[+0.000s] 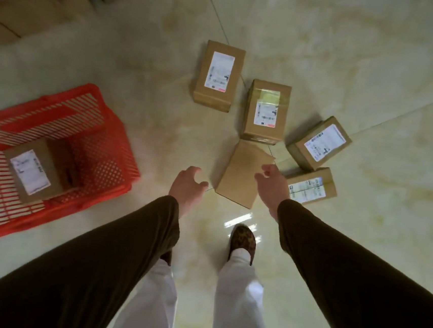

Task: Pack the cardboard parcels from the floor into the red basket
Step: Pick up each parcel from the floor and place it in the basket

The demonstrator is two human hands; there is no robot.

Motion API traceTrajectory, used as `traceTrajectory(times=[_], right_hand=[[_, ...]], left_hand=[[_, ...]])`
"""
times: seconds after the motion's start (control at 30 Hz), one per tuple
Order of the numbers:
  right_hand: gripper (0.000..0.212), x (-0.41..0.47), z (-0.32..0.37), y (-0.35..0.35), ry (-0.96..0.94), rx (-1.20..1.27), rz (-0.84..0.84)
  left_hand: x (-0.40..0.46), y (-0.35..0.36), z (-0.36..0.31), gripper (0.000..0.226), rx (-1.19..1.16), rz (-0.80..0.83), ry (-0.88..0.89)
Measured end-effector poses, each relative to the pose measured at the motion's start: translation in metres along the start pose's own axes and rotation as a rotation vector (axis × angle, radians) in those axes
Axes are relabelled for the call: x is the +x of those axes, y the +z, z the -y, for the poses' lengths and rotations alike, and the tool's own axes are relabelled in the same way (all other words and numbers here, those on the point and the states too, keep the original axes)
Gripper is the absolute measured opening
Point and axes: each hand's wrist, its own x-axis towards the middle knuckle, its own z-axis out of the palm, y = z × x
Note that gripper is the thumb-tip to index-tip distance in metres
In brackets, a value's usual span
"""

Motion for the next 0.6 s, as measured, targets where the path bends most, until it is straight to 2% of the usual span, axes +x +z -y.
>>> traceTrajectory(times=[0.17,0.37,0.6], right_hand=[[0.047,0.054,-0.017,-0.026,-0.014,-0.019,0.037],[0.050,0.110,-0.038,-0.019,0.028,-0.017,0.085],[0.069,0.162,-0.063,-0.007,0.118,-0.010,0.155]], left_hand=[[0.028,0.046,-0.004,0.056,-0.068,0.009,-0.095],[0.069,0.092,0.008,0.060,-0.153,0.006,-0.181],[0.115,0.121,0.021,0.061,-0.244,0.034,-0.327]])
